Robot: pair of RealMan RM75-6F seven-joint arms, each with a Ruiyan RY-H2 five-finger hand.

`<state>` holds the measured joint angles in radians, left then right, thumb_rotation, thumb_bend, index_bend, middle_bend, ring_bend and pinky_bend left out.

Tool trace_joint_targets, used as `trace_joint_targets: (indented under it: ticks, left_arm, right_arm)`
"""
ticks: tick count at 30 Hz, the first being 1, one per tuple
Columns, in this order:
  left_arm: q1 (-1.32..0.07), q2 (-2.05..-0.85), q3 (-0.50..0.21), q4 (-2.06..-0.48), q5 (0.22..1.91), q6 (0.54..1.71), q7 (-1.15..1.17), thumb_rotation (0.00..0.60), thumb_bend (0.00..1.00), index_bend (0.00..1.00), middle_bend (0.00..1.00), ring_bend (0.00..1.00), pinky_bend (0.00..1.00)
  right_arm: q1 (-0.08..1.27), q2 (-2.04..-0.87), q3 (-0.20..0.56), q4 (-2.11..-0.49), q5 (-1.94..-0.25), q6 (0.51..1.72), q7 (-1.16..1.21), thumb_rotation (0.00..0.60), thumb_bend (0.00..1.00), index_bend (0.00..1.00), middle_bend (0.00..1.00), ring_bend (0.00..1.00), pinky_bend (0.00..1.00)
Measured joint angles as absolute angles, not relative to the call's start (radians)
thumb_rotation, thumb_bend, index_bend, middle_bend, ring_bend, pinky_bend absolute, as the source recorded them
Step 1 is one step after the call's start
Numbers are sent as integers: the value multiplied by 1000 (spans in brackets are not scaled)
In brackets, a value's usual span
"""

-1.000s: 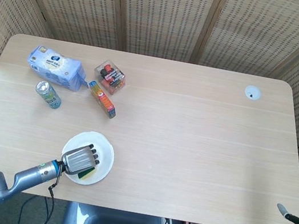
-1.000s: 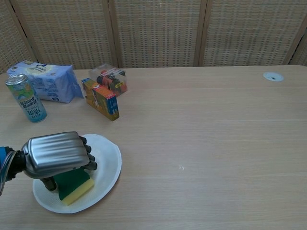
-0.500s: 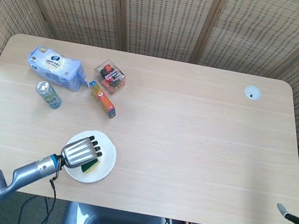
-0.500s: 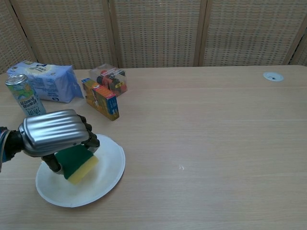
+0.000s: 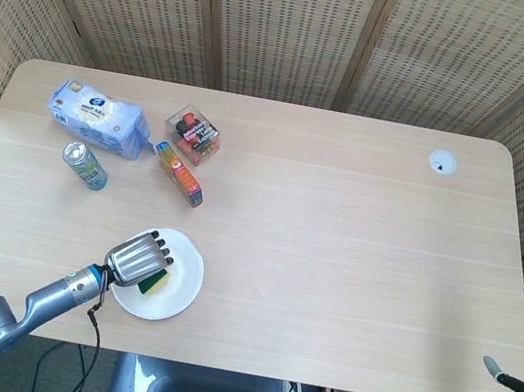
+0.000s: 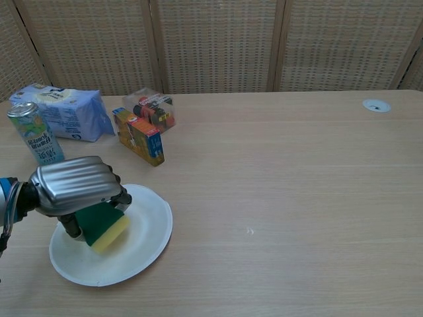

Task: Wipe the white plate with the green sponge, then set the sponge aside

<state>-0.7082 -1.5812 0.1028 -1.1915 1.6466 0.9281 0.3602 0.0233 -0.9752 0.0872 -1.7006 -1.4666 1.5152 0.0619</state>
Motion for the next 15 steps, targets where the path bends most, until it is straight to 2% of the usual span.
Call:
trace_joint_targets:
  ticks: [9, 15]
  left_arm:
    - [-691, -1635, 110, -1125, 1635, 923, 327, 600, 411, 730, 647, 460, 437]
    - [-690, -1608, 92, -1178, 1631, 952, 305, 600, 416, 730, 647, 460, 437]
  right_arm:
    - [26, -976, 89, -1700, -1460, 1510, 61, 600, 0, 0, 0, 0, 0]
    - [22, -974, 88, -1704, -1466, 1519, 63, 600, 0, 0, 0, 0, 0]
